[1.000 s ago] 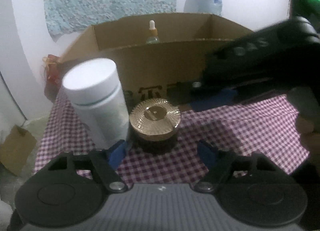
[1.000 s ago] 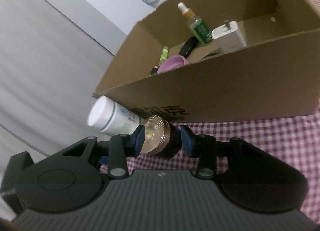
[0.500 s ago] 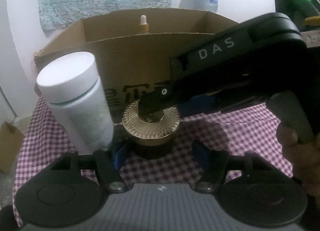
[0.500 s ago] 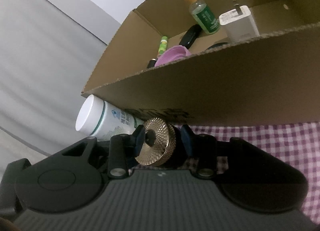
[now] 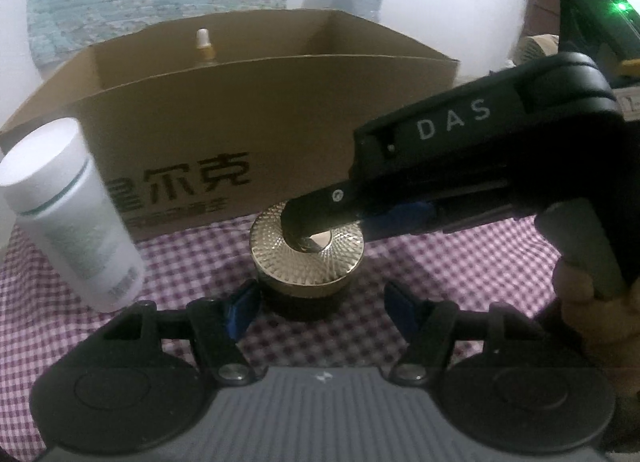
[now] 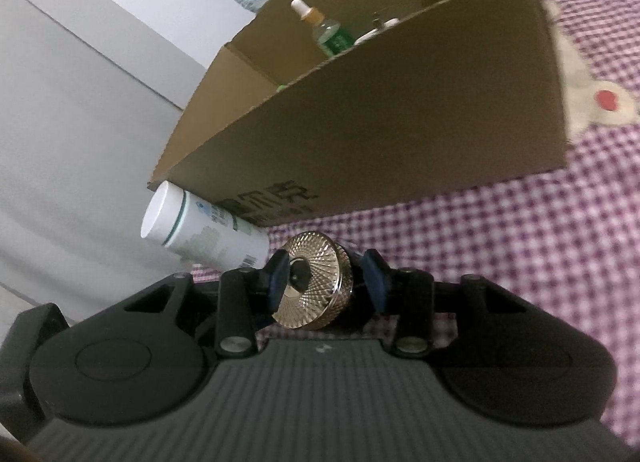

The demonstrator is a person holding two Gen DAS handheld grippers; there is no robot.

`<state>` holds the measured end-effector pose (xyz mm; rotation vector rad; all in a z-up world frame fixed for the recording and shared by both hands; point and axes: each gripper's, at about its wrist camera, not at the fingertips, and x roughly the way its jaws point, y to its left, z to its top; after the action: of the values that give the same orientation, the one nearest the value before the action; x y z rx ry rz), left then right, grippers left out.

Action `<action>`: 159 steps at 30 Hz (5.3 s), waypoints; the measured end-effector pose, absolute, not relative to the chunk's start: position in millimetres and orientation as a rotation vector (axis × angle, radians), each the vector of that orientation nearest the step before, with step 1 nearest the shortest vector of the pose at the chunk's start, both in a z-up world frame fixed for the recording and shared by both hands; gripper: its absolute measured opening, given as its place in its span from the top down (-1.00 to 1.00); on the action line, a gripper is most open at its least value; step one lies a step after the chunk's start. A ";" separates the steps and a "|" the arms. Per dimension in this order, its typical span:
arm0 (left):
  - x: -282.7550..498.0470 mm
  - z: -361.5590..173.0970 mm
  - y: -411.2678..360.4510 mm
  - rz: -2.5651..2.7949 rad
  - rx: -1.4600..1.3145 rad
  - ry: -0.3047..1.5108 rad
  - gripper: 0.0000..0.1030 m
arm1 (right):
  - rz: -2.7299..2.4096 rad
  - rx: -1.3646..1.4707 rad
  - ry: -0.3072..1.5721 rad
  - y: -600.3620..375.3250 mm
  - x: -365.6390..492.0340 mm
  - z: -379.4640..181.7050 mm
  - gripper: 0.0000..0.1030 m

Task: Organize rigid objects
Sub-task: 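Grasp the gold round tin by its lid with the right gripper, then carry the gold tin into the box and open the right gripper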

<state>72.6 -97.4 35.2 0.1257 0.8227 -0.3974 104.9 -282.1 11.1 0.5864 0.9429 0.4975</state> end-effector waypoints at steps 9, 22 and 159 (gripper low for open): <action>86.9 26.5 -114.3 -0.353 0.216 0.837 -0.34 | 0.493 0.650 0.936 -294.2 100.4 3.7 0.20; 94.0 30.6 -120.8 -0.330 0.171 0.882 -0.10 | 0.496 0.642 0.947 -293.8 92.5 3.3 0.19; 169.7 119.3 -141.4 -0.472 -0.033 0.771 -0.66 | 0.501 0.424 0.606 -368.3 161.8 114.9 0.02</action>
<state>169.7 -141.4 119.3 -0.0327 0.7710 -0.4719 161.8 -368.3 114.9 0.4239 0.6059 0.5007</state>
